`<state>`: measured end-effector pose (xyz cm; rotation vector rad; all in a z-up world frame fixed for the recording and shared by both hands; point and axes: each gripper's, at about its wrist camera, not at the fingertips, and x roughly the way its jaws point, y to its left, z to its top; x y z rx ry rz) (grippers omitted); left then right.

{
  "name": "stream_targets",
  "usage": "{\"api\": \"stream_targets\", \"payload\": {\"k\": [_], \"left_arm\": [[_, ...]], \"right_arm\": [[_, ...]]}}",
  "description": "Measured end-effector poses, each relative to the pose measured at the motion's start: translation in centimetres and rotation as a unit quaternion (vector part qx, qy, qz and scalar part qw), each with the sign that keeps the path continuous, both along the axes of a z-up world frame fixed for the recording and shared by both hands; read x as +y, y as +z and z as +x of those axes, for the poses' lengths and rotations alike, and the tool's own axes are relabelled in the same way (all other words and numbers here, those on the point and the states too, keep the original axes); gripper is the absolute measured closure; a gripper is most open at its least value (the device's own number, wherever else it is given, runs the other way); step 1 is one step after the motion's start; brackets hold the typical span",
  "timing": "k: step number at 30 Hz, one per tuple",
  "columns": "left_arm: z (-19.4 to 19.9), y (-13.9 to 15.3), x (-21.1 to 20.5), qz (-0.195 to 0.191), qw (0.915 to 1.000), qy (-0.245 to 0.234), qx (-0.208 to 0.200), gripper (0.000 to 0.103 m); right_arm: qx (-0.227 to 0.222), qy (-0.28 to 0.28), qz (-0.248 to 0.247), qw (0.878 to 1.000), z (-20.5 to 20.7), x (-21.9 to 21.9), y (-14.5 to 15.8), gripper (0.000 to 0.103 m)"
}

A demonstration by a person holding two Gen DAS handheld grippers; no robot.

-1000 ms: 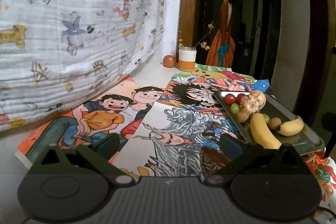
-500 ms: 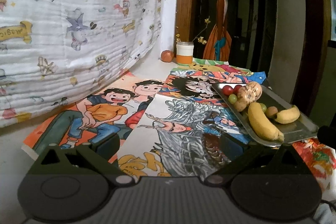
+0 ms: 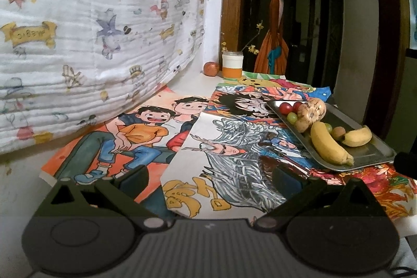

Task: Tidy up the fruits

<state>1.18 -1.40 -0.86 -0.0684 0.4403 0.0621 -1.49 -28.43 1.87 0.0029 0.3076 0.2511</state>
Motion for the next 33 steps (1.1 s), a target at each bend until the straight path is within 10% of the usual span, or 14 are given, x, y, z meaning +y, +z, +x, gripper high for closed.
{"api": "stream_targets", "payload": {"k": [33], "left_arm": [[-1.3, -0.8, -1.4, 0.038, 0.9972, -0.041, -0.050, 0.000]], "right_arm": [[-0.022, 0.006, -0.035, 0.999, -0.3, 0.3, -1.8, 0.000]]}}
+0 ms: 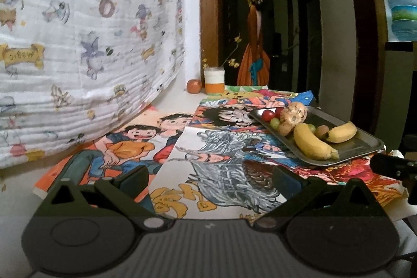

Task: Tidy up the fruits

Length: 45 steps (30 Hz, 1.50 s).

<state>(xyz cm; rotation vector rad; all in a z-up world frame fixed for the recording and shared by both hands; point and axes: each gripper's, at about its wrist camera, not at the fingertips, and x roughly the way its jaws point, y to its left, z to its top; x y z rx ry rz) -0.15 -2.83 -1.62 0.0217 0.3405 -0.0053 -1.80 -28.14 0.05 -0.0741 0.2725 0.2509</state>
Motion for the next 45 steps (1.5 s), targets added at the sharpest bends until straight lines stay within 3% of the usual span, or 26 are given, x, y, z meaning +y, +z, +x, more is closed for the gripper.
{"api": "stream_targets", "payload": {"k": [11, 45], "left_arm": [[0.24, -0.64, 0.37, -0.018, 0.9998, -0.004, -0.001, 0.000], [0.01, -0.56, 0.60, -0.020, 0.9998, -0.003, -0.004, 0.000]], "right_arm": [[-0.033, -0.001, -0.001, 0.999, -0.24, -0.19, -0.41, 0.000], [-0.030, 0.001, 0.000, 1.000, -0.20, -0.06, -0.47, 0.000]]}}
